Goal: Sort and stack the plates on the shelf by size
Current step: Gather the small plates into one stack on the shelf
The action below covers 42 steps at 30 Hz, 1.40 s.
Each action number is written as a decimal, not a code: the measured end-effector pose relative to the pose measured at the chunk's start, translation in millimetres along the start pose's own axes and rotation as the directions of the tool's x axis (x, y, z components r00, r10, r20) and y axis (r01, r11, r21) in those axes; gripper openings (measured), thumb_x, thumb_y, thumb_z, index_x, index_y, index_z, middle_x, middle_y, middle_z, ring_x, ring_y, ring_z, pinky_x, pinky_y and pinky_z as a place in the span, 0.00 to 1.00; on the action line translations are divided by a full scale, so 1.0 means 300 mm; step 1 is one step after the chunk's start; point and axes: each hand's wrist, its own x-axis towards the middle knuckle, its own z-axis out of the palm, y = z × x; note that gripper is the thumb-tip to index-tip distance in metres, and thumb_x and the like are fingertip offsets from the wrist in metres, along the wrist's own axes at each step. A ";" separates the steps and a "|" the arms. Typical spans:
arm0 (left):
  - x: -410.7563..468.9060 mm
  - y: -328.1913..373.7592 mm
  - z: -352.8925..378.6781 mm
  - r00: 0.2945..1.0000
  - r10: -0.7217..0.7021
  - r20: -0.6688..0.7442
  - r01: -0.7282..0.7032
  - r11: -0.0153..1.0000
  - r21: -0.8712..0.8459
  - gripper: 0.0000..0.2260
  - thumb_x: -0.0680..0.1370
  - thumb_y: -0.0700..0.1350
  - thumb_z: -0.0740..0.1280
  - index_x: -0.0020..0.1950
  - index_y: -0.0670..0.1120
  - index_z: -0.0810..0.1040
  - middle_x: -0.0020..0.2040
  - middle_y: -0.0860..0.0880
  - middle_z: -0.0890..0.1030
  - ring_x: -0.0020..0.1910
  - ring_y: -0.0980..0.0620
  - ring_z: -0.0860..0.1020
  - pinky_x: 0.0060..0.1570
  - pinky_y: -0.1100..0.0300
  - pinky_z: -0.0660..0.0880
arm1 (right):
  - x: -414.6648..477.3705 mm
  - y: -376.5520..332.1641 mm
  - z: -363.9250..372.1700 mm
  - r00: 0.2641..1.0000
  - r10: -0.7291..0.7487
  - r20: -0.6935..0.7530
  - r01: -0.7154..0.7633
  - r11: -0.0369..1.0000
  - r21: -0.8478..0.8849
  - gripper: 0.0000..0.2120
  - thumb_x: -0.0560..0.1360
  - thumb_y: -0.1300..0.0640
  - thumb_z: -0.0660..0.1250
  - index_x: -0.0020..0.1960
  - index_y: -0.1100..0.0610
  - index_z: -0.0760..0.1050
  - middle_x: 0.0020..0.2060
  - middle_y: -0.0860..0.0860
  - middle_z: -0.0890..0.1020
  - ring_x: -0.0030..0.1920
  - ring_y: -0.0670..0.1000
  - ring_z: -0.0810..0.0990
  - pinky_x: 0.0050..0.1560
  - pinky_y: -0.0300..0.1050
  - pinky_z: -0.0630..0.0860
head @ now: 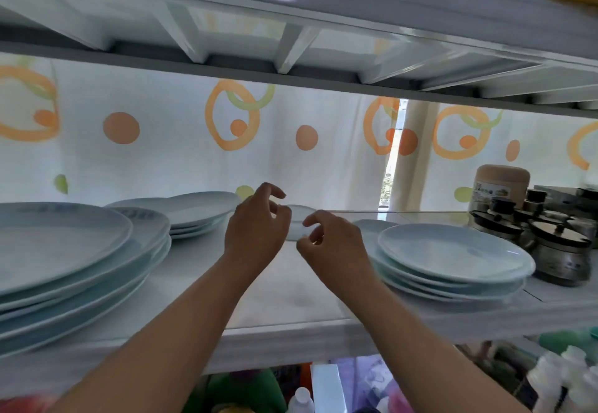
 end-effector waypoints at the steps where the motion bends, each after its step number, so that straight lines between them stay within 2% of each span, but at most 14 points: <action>1: 0.012 -0.014 -0.007 1.000 -0.004 -0.017 0.004 1.000 0.005 0.09 0.76 0.45 0.62 0.56 0.50 0.74 0.44 0.54 0.76 0.42 0.53 0.73 0.42 0.61 0.65 | 0.026 0.004 0.035 1.000 -0.010 0.003 0.010 0.999 -0.034 0.15 0.71 0.60 0.65 0.57 0.57 0.76 0.46 0.52 0.80 0.42 0.47 0.77 0.45 0.35 0.71; 5: 0.053 -0.065 -0.008 1.000 -0.018 -0.021 0.018 0.999 0.033 0.10 0.76 0.45 0.61 0.57 0.50 0.74 0.44 0.54 0.76 0.44 0.53 0.73 0.44 0.60 0.65 | 0.139 0.038 0.145 0.997 0.004 0.083 0.010 0.987 -0.161 0.21 0.71 0.60 0.66 0.63 0.60 0.72 0.57 0.57 0.76 0.57 0.55 0.75 0.56 0.44 0.72; 8: 0.090 -0.089 0.008 0.998 -0.054 0.023 0.053 0.997 0.052 0.10 0.77 0.45 0.61 0.58 0.49 0.73 0.47 0.52 0.79 0.48 0.50 0.75 0.46 0.58 0.68 | 0.219 0.053 0.200 0.985 0.027 0.172 0.020 0.964 -0.265 0.25 0.70 0.57 0.69 0.65 0.61 0.70 0.59 0.57 0.74 0.62 0.56 0.72 0.60 0.47 0.71; 11: 0.136 -0.111 0.036 0.986 -0.150 0.067 0.145 0.987 0.075 0.11 0.76 0.46 0.61 0.59 0.49 0.73 0.51 0.49 0.81 0.52 0.47 0.77 0.48 0.57 0.70 | 0.280 0.059 0.249 0.965 0.032 0.260 0.051 0.950 -0.307 0.29 0.67 0.52 0.71 0.65 0.58 0.70 0.59 0.56 0.74 0.62 0.57 0.71 0.62 0.50 0.71; 14: 0.179 -0.131 0.074 0.962 -0.243 0.125 0.236 0.969 0.070 0.12 0.76 0.47 0.61 0.59 0.49 0.72 0.55 0.47 0.80 0.54 0.46 0.76 0.48 0.57 0.70 | 0.325 0.073 0.287 0.940 0.008 0.342 0.128 0.919 -0.373 0.26 0.65 0.48 0.71 0.61 0.54 0.73 0.55 0.54 0.79 0.58 0.55 0.75 0.58 0.51 0.74; 17: 0.202 -0.155 0.108 0.956 -0.258 0.140 0.251 0.966 0.065 0.12 0.76 0.47 0.61 0.59 0.49 0.73 0.54 0.48 0.79 0.54 0.46 0.76 0.47 0.58 0.69 | 0.357 0.086 0.298 0.904 0.046 0.426 0.136 0.911 -0.388 0.20 0.67 0.51 0.69 0.57 0.56 0.75 0.50 0.54 0.82 0.52 0.55 0.79 0.51 0.47 0.77; 19: 0.199 -0.178 0.123 0.964 -0.221 0.148 0.217 0.975 0.048 0.12 0.75 0.46 0.62 0.59 0.49 0.74 0.49 0.50 0.79 0.54 0.47 0.77 0.47 0.59 0.68 | 0.374 0.093 0.303 0.885 0.039 0.464 0.174 0.896 -0.408 0.17 0.68 0.53 0.69 0.55 0.57 0.76 0.49 0.54 0.82 0.52 0.55 0.79 0.49 0.45 0.75; 21: 0.193 -0.196 0.130 0.970 -0.177 0.164 0.172 0.984 0.042 0.12 0.75 0.45 0.62 0.59 0.49 0.74 0.44 0.54 0.77 0.54 0.48 0.77 0.47 0.60 0.67 | 0.387 0.097 0.309 0.881 0.010 0.472 0.224 0.872 -0.435 0.15 0.69 0.55 0.69 0.55 0.57 0.77 0.50 0.55 0.81 0.53 0.55 0.79 0.48 0.44 0.72; 25: 0.197 -0.210 0.129 0.981 -0.142 0.134 0.138 0.990 0.040 0.13 0.75 0.44 0.61 0.59 0.49 0.74 0.41 0.54 0.75 0.51 0.49 0.76 0.46 0.60 0.67 | 0.398 0.089 0.320 0.876 -0.036 0.481 0.297 0.826 -0.480 0.14 0.69 0.56 0.68 0.55 0.58 0.77 0.50 0.55 0.81 0.52 0.55 0.79 0.47 0.44 0.72; 27: 0.200 -0.214 0.128 0.983 -0.137 0.118 0.133 0.990 0.043 0.12 0.75 0.44 0.61 0.59 0.49 0.74 0.42 0.54 0.76 0.49 0.50 0.75 0.46 0.60 0.67 | 0.400 0.085 0.320 0.877 -0.053 0.477 0.320 0.805 -0.500 0.15 0.69 0.56 0.69 0.55 0.57 0.77 0.49 0.55 0.81 0.51 0.55 0.79 0.47 0.44 0.73; 30: 0.200 -0.221 0.127 0.981 -0.154 0.115 0.150 0.988 0.044 0.12 0.75 0.44 0.61 0.58 0.49 0.74 0.44 0.52 0.78 0.51 0.48 0.76 0.46 0.60 0.67 | 0.398 0.083 0.317 0.883 -0.075 0.464 0.346 0.772 -0.533 0.17 0.69 0.54 0.69 0.57 0.56 0.77 0.50 0.54 0.81 0.50 0.55 0.79 0.49 0.46 0.75; 35: 0.196 -0.218 0.121 0.983 -0.154 0.097 0.151 0.988 0.040 0.12 0.75 0.45 0.61 0.58 0.49 0.74 0.48 0.49 0.81 0.51 0.47 0.77 0.45 0.59 0.68 | 0.379 0.081 0.313 0.906 -0.133 0.403 0.358 0.749 -0.558 0.16 0.70 0.56 0.67 0.56 0.58 0.74 0.49 0.55 0.81 0.51 0.57 0.79 0.44 0.45 0.72; 42: 0.182 -0.200 0.101 0.992 -0.118 0.047 0.116 0.992 0.043 0.10 0.75 0.45 0.62 0.57 0.49 0.74 0.44 0.52 0.77 0.48 0.49 0.76 0.45 0.60 0.67 | 0.346 0.090 0.304 0.935 -0.209 0.285 0.346 0.713 -0.610 0.11 0.75 0.58 0.61 0.54 0.62 0.73 0.50 0.57 0.82 0.51 0.58 0.80 0.44 0.44 0.69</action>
